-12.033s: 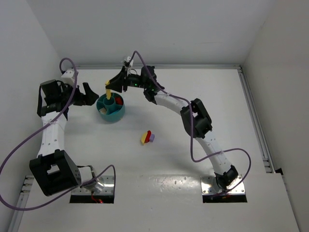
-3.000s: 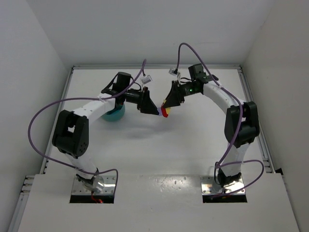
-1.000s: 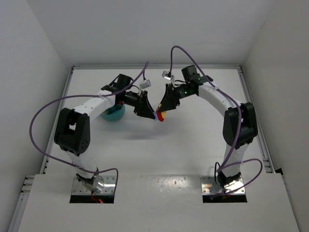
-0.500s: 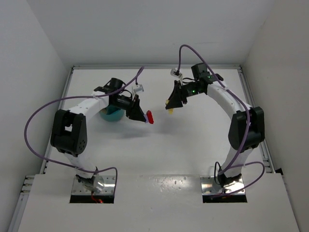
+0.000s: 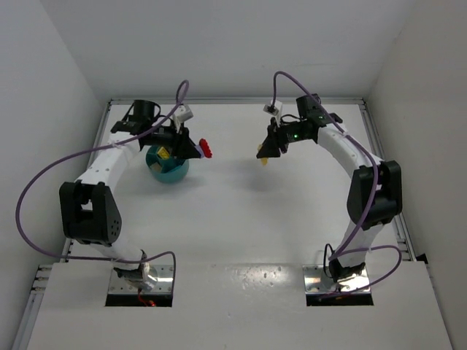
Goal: Sort the legos into containers by color
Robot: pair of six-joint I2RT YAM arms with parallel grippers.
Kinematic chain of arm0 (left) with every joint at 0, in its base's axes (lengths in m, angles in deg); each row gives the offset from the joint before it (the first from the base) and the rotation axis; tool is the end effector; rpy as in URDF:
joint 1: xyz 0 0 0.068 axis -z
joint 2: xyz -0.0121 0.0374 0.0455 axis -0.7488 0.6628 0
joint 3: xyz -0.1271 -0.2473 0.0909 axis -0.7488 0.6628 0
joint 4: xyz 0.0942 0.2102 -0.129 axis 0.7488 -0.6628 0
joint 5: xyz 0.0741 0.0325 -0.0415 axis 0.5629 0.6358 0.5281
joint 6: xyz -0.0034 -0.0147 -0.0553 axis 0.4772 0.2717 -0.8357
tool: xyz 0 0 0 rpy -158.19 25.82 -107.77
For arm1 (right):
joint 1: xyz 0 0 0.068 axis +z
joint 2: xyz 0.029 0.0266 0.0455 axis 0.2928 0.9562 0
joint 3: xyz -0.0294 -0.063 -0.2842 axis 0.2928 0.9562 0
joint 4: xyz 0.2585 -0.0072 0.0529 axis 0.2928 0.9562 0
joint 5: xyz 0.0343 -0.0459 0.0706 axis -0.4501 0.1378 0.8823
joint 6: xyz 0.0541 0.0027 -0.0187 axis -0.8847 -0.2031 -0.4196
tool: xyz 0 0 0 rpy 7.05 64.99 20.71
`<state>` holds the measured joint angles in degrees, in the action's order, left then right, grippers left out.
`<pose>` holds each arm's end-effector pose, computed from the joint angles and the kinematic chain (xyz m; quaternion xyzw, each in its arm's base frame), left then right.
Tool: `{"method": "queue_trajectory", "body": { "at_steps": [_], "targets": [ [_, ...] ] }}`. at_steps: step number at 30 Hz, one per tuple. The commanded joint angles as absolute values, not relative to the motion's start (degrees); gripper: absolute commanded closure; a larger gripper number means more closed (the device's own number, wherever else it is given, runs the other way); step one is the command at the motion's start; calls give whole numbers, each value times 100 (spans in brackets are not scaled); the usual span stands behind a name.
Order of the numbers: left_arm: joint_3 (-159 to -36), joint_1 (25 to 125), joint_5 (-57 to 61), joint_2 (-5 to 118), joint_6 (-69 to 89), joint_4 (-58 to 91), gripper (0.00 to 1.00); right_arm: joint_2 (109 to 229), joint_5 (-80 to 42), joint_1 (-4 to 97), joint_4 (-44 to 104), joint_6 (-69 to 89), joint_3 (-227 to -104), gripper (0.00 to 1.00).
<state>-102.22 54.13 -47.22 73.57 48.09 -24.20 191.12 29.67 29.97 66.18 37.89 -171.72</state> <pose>0.3375 -0.0678 0.3126 0.3745 0.7594 -0.3995 0.3514 0.3712 0.1201 0.2764 -0.3738 0.7696 0.4369 0.2778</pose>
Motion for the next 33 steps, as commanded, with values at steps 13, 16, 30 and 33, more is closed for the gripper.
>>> {"method": "queue_trajectory", "body": {
  "at_steps": [13, 16, 30, 33],
  "targets": [
    [-9377, 4015, -3586, 5520, 2760, -929, 93, 20942, 2069, 4417, -227, -272, -18318, 100],
    [-9202, 3681, -3479, 5247, 2278, -717, 93, 21346, 1709, 4620, -667, -325, -18574, 100],
    [-8753, 2897, -3251, 4623, 1792, -638, 93, 22771, 2209, 5428, 246, -431, -20903, 100],
    [-8691, 2844, -3251, 4623, 1739, -533, 93, 22841, 2323, 5481, 386, -151, -20956, 100]
  ]
}}
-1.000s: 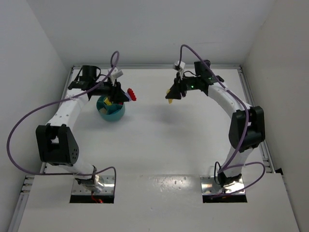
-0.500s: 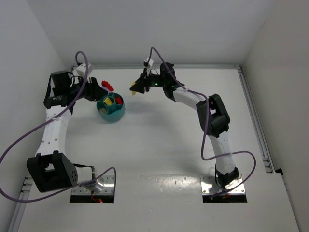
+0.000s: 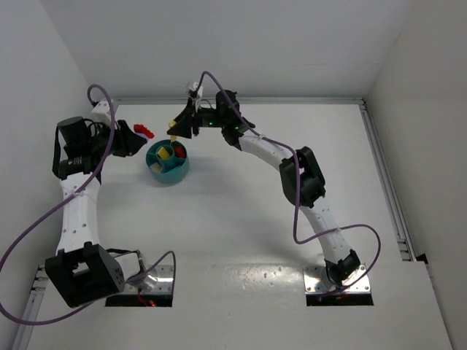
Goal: Sort the legos into containers by color
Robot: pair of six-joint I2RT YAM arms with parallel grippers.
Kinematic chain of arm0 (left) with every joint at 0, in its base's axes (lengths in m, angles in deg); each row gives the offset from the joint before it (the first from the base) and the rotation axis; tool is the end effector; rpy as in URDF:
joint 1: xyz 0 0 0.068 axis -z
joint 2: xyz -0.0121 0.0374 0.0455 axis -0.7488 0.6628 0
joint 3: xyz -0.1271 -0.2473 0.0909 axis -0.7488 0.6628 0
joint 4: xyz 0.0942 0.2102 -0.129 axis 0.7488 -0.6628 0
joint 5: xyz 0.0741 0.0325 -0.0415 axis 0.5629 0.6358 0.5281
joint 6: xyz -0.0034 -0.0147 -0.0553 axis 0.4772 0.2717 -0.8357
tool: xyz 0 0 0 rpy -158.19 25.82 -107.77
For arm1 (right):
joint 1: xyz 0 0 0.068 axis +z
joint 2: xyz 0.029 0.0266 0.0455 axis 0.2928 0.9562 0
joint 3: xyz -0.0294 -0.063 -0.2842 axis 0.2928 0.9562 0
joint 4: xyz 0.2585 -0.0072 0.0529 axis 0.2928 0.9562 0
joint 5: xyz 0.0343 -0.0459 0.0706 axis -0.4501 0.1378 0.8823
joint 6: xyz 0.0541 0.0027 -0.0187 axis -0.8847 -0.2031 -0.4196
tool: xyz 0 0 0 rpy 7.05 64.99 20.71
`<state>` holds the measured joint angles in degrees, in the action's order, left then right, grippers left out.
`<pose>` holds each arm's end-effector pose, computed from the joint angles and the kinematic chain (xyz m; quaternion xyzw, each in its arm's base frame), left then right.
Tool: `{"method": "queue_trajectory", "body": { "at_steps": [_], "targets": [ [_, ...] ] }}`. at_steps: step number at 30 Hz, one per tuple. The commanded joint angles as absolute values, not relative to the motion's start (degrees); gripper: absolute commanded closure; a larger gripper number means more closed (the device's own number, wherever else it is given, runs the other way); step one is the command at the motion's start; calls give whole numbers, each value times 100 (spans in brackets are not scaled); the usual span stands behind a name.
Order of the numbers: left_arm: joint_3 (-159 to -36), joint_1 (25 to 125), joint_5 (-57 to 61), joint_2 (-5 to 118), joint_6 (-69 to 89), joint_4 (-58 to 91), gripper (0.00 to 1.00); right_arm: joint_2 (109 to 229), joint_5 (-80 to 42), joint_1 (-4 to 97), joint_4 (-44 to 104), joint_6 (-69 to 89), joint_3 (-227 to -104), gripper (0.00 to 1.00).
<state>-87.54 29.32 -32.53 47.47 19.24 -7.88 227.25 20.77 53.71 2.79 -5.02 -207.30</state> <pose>0.2447 0.0558 0.3709 0.0424 0.8117 -0.2335 0.5337 0.4539 0.3756 0.2735 -0.3759 0.5722 0.5684 0.4564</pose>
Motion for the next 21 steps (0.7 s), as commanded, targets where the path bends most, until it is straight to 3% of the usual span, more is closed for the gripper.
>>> {"method": "queue_trajectory", "body": {
  "at_steps": [1, 21],
  "targets": [
    [-8691, 2844, -3251, 4623, 1678, -532, 93, 22902, 2323, 5482, 474, -80, -20956, 100],
    [-8463, 2677, -3198, 4570, 1572, -418, 93, 23553, 2007, 5754, 528, 123, -21686, 100]
  ]
}}
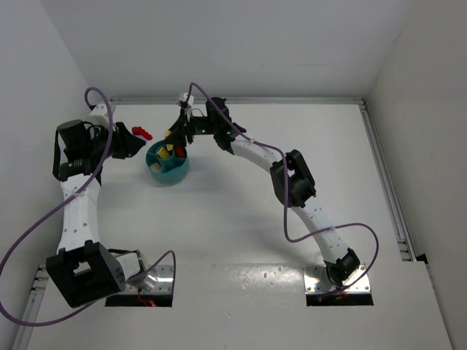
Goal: Sort the legos into containers by color
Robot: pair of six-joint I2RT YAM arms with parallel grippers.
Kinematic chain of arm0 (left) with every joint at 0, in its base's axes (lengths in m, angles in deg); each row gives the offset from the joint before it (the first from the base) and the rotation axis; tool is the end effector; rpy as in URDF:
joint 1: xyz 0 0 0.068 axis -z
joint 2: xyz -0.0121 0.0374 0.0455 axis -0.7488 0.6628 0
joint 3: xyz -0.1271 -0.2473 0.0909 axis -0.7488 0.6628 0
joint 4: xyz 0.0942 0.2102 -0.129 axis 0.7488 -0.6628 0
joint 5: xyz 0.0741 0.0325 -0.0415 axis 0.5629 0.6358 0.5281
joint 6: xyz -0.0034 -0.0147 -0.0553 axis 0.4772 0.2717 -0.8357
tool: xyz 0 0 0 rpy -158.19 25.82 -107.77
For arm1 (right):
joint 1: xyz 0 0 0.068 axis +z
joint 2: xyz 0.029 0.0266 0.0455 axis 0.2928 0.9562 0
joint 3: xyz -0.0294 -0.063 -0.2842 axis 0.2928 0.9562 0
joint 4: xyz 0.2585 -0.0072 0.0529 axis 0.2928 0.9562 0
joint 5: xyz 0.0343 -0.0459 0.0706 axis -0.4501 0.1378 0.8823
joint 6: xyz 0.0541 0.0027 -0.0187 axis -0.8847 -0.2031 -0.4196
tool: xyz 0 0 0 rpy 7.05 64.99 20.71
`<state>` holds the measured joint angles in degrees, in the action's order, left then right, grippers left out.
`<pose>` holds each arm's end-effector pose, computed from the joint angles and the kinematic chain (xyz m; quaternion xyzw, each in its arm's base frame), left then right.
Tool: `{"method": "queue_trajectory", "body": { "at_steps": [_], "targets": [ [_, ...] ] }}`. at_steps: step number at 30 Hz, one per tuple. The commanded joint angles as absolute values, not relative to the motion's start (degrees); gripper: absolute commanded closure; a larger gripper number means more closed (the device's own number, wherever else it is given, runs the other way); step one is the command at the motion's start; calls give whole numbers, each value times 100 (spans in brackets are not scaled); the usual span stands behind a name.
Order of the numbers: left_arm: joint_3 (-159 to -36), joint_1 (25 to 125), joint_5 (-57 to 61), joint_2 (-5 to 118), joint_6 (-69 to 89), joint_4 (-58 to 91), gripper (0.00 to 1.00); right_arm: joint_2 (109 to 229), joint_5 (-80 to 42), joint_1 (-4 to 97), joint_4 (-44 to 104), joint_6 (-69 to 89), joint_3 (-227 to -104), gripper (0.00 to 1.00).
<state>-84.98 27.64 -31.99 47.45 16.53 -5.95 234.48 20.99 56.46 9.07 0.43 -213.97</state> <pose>0.2441 0.0637 0.3585 0.0065 0.8158 -0.2360 0.5280 0.4520 0.4108 0.2304 -0.4083 0.5849 0.5559 0.4269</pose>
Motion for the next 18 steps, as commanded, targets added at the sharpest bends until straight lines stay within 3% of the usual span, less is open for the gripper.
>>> {"method": "queue_trajectory", "body": {
  "at_steps": [1, 14, 17, 18],
  "targets": [
    [-8463, 2677, -3198, 4570, 1572, -418, 93, 23614, 2007, 5754, 475, 123, -21738, 100],
    [-8463, 2677, -3040, 4553, 1519, -418, 93, 23879, 1849, 5754, 475, 123, -21844, 100],
    [-8358, 2677, -3040, 4482, 1519, -418, 93, 23931, 1849, 5754, 527, 123, -21844, 93],
    [-8357, 2677, -3040, 4482, 1519, -418, 93, 23931, 1849, 5754, 528, 184, -21844, 81]
  ]
}}
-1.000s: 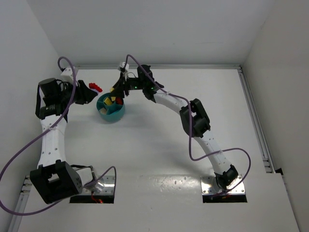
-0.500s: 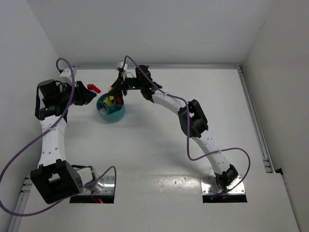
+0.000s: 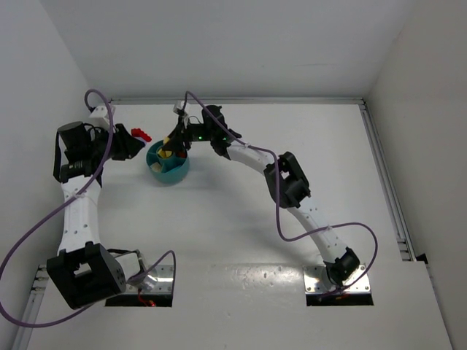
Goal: Sort the legos into containers by color
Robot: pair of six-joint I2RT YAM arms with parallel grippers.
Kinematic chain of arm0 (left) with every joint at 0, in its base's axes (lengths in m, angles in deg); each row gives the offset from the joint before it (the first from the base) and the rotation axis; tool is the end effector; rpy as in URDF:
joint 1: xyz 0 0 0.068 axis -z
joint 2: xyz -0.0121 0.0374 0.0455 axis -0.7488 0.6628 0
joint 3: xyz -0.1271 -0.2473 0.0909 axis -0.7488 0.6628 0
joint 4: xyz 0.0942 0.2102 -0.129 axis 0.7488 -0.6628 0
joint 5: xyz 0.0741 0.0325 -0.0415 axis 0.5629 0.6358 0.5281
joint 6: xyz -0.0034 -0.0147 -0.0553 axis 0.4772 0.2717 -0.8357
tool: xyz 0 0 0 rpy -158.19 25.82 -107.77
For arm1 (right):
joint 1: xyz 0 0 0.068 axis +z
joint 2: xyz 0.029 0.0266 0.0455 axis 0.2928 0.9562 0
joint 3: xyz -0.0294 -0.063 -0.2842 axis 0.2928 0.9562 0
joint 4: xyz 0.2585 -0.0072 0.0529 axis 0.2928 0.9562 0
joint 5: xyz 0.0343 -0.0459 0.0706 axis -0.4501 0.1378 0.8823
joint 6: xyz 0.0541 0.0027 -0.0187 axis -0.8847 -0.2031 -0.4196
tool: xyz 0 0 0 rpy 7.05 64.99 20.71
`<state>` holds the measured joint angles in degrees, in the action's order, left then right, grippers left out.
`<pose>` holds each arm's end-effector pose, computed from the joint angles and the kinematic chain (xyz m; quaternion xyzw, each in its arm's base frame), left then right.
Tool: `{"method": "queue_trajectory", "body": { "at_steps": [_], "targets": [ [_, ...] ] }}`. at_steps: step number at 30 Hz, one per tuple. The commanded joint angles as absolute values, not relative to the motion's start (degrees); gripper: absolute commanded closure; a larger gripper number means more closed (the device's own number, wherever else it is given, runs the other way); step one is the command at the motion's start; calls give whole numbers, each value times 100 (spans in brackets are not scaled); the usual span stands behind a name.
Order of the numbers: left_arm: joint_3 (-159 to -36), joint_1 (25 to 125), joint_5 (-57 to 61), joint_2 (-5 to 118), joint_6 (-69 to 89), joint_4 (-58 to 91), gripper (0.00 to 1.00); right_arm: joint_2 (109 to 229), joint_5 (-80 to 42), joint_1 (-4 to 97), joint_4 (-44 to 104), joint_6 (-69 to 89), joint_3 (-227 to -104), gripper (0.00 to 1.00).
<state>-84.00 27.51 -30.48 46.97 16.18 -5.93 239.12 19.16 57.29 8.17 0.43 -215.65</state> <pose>0.2421 0.0644 0.3542 -0.0058 0.8199 -0.2275 0.5253 0.4545 0.4234 0.1940 -0.4008 0.6007 0.5504 0.4189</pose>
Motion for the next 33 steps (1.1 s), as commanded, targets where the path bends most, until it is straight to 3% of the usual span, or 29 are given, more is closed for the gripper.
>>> {"method": "queue_trajectory", "body": {
  "at_steps": [1, 2, 3, 7, 11, 13, 16, 19, 25, 29, 33],
  "targets": [
    [-8357, 2677, -3040, 4482, 1519, -418, 93, 23931, 1918, 5754, 580, 185, -21844, 76],
    [-8357, 2677, -3040, 4482, 1519, -418, 93, 23931, 1919, 5754, 580, 185, -21844, 70],
    [-8357, 2677, -3040, 4482, 1519, -418, 93, 23931, 1919, 5754, 580, 185, -21844, 57],
    [-8357, 2677, -3110, 4543, 1572, -418, 93, 23879, 2033, 5754, 467, 1, -21844, 36],
    [-8357, 2677, -3583, 4657, 1825, -418, 93, 23739, 2584, 5649, -76, -666, -21984, 34],
    [-8409, 2677, -4338, 4815, 2098, -470, 93, 23563, 2981, 5491, -367, -1194, -21819, 45],
    [-8681, 2730, -5235, 5237, 2906, -1057, 93, 22756, 3877, 5201, -922, -1266, -20783, 49],
    [-9191, 2940, -5527, 5808, 4337, -2445, 93, 22078, 5043, 4972, -757, -1037, -19973, 42],
    [-9648, 3397, -5527, 6406, 6413, -4222, 93, 21796, 6172, 4787, -578, -1493, -19919, 31],
    [-9825, 3775, -5589, 6643, 7214, -4978, 93, 22127, 6331, 4840, -1570, -2607, -20156, 23],
    [-9895, 3969, -5641, 6575, 7364, -5155, 93, 22725, 6542, 4963, -3484, -4357, -20691, 23]
  ]
}}
